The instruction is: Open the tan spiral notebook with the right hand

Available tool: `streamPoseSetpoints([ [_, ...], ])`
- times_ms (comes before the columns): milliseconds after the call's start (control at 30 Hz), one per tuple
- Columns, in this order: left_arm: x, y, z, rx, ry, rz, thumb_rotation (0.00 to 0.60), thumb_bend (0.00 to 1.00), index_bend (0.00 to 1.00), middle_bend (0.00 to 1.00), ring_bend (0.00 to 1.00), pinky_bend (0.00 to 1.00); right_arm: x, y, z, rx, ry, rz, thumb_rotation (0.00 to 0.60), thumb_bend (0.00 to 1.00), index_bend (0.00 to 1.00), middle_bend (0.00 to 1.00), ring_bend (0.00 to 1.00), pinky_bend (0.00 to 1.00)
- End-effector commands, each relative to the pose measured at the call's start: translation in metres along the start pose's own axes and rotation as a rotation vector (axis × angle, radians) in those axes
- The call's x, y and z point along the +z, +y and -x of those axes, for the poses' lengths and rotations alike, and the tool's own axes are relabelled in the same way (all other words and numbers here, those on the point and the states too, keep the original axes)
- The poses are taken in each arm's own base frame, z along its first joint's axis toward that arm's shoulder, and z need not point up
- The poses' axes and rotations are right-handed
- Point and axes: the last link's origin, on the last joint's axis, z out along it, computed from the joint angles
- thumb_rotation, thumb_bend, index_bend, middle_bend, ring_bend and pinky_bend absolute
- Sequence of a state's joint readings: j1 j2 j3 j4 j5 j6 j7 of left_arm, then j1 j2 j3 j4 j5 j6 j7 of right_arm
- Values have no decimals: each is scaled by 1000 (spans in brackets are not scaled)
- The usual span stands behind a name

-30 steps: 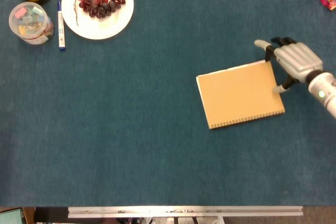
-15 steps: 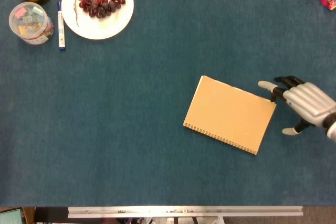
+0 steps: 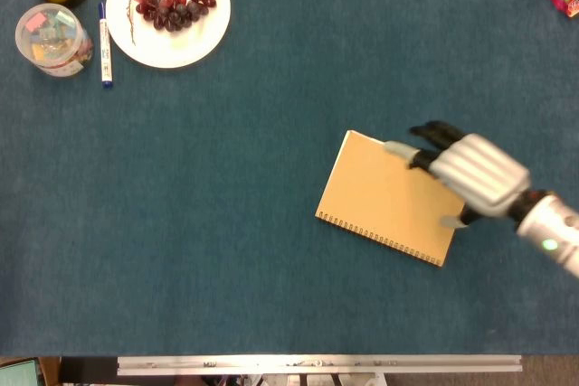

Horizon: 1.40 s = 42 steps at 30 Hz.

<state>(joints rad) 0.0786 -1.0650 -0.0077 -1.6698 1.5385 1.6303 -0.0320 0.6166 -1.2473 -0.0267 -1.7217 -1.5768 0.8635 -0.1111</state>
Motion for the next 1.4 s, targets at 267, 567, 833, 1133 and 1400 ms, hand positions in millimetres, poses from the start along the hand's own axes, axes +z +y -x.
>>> streamPoseSetpoints([
  [267,-4,-2,-3,1,11,-10,600,408,186,154,117,58,64,-59,12,-44,-44,-167,600,83,0,334,73,92],
  [567,-4,-4,-4,2,15,-16,600,408,186,154,117,58,74,-82,27,-65,-123,-260,600,84,0,365,73,92],
  [833,-4,-5,-3,4,13,-15,600,408,186,154,117,58,76,-82,35,-134,-152,-270,600,84,0,372,73,92],
  [1133,-4,-8,-4,3,17,-23,600,408,186,154,117,58,81,-78,40,-162,-163,-247,600,84,0,381,73,92],
  [1400,-3,-9,-2,0,10,-21,600,408,186,154,117,58,83,-57,29,-161,-125,-161,600,83,0,383,73,92],
])
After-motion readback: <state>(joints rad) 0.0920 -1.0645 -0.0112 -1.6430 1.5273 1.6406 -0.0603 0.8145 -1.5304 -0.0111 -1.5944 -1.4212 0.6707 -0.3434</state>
